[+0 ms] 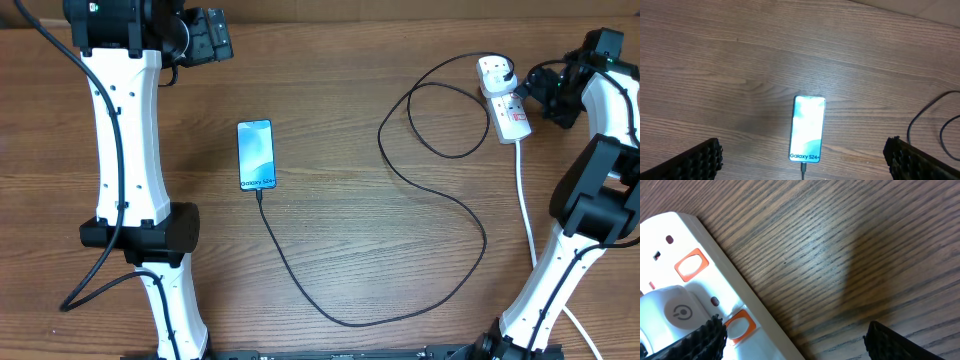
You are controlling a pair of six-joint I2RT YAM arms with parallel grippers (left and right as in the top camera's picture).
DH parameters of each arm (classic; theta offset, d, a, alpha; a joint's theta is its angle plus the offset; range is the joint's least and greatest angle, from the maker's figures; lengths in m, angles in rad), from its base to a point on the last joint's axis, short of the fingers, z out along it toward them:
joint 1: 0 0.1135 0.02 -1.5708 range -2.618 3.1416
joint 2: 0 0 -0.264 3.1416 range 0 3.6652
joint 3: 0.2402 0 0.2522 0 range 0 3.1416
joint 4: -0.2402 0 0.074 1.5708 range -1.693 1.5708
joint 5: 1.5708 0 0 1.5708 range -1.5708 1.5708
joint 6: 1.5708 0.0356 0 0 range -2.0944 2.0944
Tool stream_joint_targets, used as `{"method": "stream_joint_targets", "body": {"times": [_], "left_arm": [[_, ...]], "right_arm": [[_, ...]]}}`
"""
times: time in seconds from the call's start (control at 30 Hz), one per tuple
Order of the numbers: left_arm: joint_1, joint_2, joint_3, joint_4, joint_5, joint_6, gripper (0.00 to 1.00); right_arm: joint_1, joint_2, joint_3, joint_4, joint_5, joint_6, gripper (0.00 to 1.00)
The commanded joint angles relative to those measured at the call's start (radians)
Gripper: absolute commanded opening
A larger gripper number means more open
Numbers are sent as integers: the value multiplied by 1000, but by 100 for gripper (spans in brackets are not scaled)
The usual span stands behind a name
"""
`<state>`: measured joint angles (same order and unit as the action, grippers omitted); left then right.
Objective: Plug charger to phone and switch on socket
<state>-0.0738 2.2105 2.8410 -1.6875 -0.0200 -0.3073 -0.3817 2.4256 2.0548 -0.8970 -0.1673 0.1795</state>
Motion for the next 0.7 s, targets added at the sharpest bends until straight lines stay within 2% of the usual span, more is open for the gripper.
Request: {"method": "stream_joint_targets", "body": {"times": [0.0, 0.67], "left_arm": [[6, -11, 9, -2, -14, 1, 99], [6, -11, 9, -2, -14, 1, 99]], "right_arm": [[18, -10, -7, 9, -13, -5, 88], [23, 25, -7, -8, -29, -5, 88]]}}
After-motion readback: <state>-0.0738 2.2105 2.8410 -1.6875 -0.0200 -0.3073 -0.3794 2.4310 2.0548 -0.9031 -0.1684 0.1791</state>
